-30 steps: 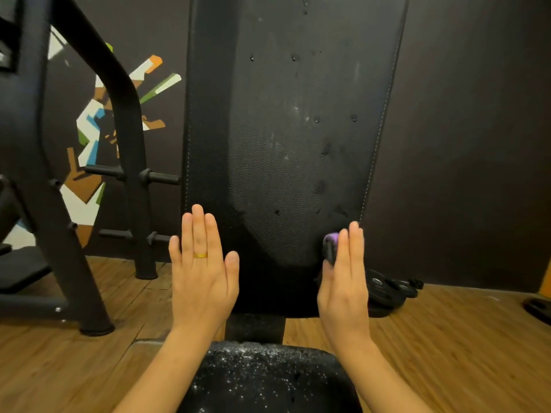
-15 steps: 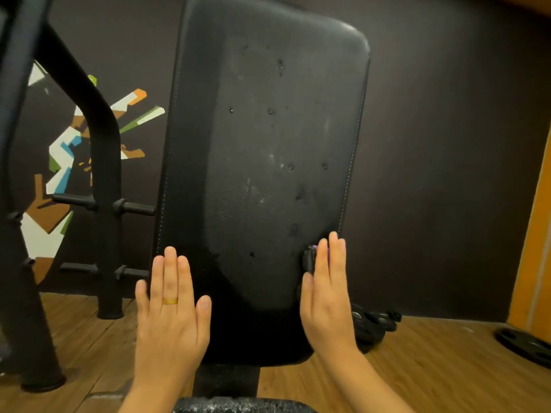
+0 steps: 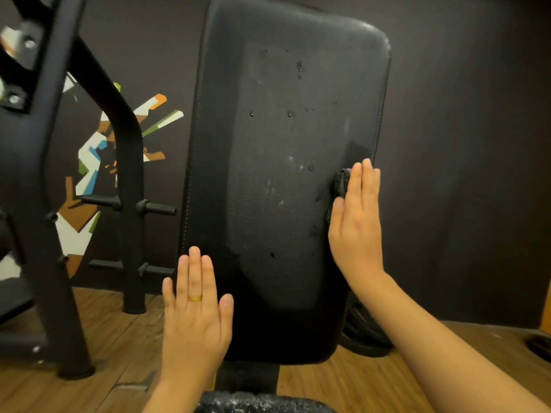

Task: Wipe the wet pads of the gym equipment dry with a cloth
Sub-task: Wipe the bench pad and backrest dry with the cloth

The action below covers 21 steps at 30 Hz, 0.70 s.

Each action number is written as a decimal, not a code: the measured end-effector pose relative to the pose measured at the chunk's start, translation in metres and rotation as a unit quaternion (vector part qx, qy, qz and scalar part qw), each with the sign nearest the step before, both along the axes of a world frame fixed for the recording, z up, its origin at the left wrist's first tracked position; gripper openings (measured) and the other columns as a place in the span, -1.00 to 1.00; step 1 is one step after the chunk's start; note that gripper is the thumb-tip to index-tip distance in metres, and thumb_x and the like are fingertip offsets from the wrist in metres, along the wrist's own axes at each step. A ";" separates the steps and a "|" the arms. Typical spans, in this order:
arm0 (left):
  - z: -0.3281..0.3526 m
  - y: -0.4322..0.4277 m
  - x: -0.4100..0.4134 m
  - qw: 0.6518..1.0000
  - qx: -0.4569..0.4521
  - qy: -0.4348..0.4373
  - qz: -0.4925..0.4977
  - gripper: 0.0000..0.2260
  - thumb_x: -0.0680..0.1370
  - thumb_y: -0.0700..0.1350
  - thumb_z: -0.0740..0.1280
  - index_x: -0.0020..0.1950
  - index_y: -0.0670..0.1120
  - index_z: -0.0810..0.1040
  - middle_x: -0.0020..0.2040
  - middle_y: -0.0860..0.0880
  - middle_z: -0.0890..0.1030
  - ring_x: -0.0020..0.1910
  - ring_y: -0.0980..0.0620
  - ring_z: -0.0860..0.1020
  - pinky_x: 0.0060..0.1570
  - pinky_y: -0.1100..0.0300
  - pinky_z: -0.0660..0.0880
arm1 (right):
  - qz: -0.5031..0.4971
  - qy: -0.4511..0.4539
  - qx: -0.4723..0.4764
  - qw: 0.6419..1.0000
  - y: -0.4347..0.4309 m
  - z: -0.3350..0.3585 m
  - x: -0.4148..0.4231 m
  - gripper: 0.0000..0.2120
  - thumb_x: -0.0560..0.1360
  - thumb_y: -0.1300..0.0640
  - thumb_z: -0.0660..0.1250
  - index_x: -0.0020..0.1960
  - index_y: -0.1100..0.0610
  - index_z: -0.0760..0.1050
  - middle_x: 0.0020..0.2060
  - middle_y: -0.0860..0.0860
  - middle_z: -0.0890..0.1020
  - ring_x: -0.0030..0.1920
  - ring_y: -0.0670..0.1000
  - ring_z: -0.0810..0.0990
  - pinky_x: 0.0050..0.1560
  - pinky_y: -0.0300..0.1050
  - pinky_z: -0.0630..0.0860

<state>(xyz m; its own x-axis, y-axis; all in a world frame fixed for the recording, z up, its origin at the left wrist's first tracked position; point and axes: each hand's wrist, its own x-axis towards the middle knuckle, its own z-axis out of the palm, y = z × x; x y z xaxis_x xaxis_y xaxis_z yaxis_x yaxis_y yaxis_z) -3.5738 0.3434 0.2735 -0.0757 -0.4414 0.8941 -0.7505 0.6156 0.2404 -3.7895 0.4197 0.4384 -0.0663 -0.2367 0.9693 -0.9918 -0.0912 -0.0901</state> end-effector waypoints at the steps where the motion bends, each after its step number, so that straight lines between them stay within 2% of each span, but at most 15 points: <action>1: -0.001 0.000 0.000 1.000 0.002 0.004 -0.008 -0.43 0.71 0.09 -0.12 0.64 -0.21 0.03 0.67 -0.14 -0.05 0.64 -0.11 -0.06 0.57 -0.06 -0.15 | -0.004 0.008 0.009 1.000 0.002 0.002 -0.003 -0.45 0.71 0.18 0.02 0.64 0.22 -0.11 0.65 0.07 -0.09 0.63 0.03 -0.21 0.62 0.05 -0.01; 4: 0.005 0.006 0.008 0.995 -0.015 0.058 -0.081 -0.44 0.67 0.03 0.01 0.62 -0.21 0.10 0.67 -0.04 -0.04 0.64 -0.03 -0.05 0.58 0.03 -0.17 | -0.033 0.038 0.010 0.999 0.003 0.028 -0.006 -0.45 0.71 0.17 0.02 0.64 0.21 -0.06 0.64 0.08 -0.05 0.64 0.06 -0.17 0.61 0.04 0.08; 6: 0.031 0.009 0.016 0.990 -0.052 0.074 -0.107 -0.44 0.66 -0.02 0.04 0.62 -0.20 0.10 0.67 -0.05 0.01 0.64 -0.03 -0.02 0.60 0.05 -0.16 | -0.043 0.038 -0.002 0.998 -0.002 0.056 -0.009 -0.46 0.72 0.17 0.02 0.65 0.19 -0.05 0.64 0.08 -0.03 0.64 0.07 -0.14 0.57 -0.12 0.12; 8: 0.070 0.003 0.021 0.990 -0.055 0.074 -0.108 -0.44 0.66 0.00 0.01 0.64 -0.14 0.02 0.67 -0.01 -0.05 0.64 0.03 -0.08 0.60 0.10 -0.20 | -0.040 0.023 -0.018 0.999 -0.005 0.092 -0.010 -0.47 0.72 0.17 0.02 0.65 0.19 -0.05 0.64 0.09 -0.02 0.64 0.09 -0.13 0.53 -0.23 0.07; 10: 0.103 -0.012 0.023 0.994 -0.045 0.041 -0.093 -0.45 0.67 0.06 -0.06 0.63 -0.09 -0.04 0.66 0.05 -0.13 0.63 0.11 -0.17 0.59 0.03 -0.16 | -0.032 0.010 -0.019 0.999 -0.007 0.134 -0.009 -0.49 0.73 0.20 0.01 0.63 0.27 -0.02 0.64 0.15 0.00 0.63 0.15 -0.12 0.59 -0.15 0.01; 12: 0.114 -0.026 0.021 0.996 -0.042 0.008 -0.079 -0.44 0.67 0.10 -0.09 0.63 -0.09 -0.03 0.65 0.09 -0.18 0.62 0.13 -0.21 0.56 -0.08 -0.05 | -0.021 0.003 -0.018 1.000 -0.009 0.170 -0.010 -0.51 0.71 0.17 0.00 0.57 0.38 0.09 0.61 0.24 0.07 0.62 0.25 -0.03 0.60 0.10 0.06; 13: 0.112 -0.031 0.020 0.996 -0.042 -0.001 -0.075 -0.44 0.67 0.10 -0.08 0.63 -0.09 -0.02 0.64 0.11 -0.19 0.62 0.12 -0.21 0.55 -0.10 -0.01 | -0.014 -0.002 -0.027 1.000 -0.010 0.180 -0.010 -0.47 0.68 0.11 -0.02 0.57 0.37 0.11 0.59 0.26 0.12 0.61 0.26 0.03 0.59 0.17 0.09; 15: 0.109 -0.037 0.020 0.997 -0.048 -0.006 -0.067 -0.45 0.68 0.08 -0.06 0.63 -0.11 -0.01 0.64 0.13 -0.21 0.62 0.10 -0.20 0.53 -0.13 0.03 | -0.001 -0.015 -0.045 0.999 -0.012 0.177 -0.010 -0.45 0.68 0.08 -0.04 0.61 0.30 0.06 0.60 0.23 0.11 0.61 0.21 0.02 0.60 0.14 0.07; 18: 0.107 -0.037 0.019 0.996 -0.059 -0.005 -0.064 -0.45 0.68 0.06 -0.06 0.63 -0.12 0.00 0.65 0.11 -0.21 0.63 0.07 -0.17 0.54 -0.13 0.04 | 0.024 -0.033 -0.039 0.998 -0.006 0.121 -0.005 -0.47 0.72 0.17 0.01 0.64 0.19 -0.02 0.64 0.07 -0.03 0.63 0.05 -0.14 0.62 -0.05 -0.03; 21: 0.107 -0.037 0.019 0.996 -0.072 -0.009 -0.055 -0.45 0.69 0.05 -0.05 0.64 -0.14 0.03 0.66 0.06 -0.16 0.64 0.04 -0.13 0.57 -0.02 -0.05 | 0.010 -0.008 -0.009 1.000 0.001 0.074 -0.009 -0.46 0.71 0.13 0.03 0.65 0.15 -0.04 0.64 -0.02 -0.08 0.62 -0.05 -0.21 0.62 -0.04 -0.06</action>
<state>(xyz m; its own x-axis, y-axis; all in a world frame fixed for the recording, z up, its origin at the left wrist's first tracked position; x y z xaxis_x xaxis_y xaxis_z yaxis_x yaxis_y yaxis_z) -3.5550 0.3064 0.3806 -0.1339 -0.2974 0.9453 -0.6798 0.7217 0.1307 -3.7983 0.4209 0.5128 -0.0763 -0.2208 0.9723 -0.9881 -0.1136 -0.1033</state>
